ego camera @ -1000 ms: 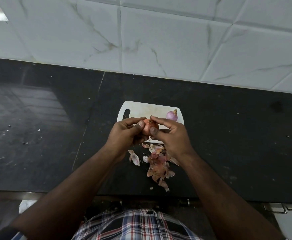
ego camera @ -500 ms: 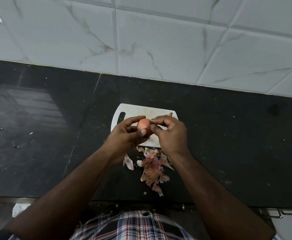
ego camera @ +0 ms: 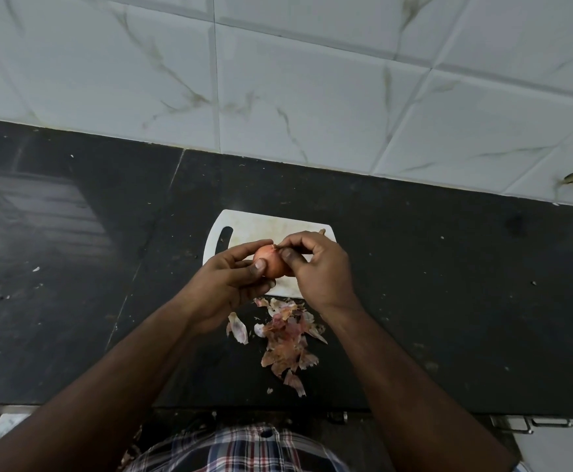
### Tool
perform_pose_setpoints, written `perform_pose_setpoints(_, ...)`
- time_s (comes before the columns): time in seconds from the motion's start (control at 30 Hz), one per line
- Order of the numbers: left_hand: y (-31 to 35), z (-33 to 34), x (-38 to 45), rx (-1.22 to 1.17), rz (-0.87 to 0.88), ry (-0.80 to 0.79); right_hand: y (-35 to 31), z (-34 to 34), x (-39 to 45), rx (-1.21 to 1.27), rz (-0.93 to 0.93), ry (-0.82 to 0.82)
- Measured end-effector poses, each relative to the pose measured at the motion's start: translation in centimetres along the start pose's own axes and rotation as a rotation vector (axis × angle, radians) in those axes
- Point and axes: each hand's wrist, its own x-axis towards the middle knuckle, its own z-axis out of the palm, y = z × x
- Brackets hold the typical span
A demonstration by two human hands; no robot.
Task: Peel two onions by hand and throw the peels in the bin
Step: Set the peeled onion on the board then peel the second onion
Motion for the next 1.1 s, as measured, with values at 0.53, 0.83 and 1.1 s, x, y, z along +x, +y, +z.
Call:
perform_pose_setpoints(0.53,-0.3,0.5,-0.7,0.154,0.045,-0.031,-0.5,1.2,-0.6,-0.030,0.052,-0.019)
perform_pose_setpoints(0.83,0.6,-0.3,-0.5,-0.049,-0.024,-0.022,-0.7,-0.7,0.0,0.096,0.024,-0.139)
perform_pose_setpoints(1.1,0.6,0.0,-0.2,0.109,0.044,-0.008,-1.2,-0.1,-0.3,0.022,-0.032,-0.050)
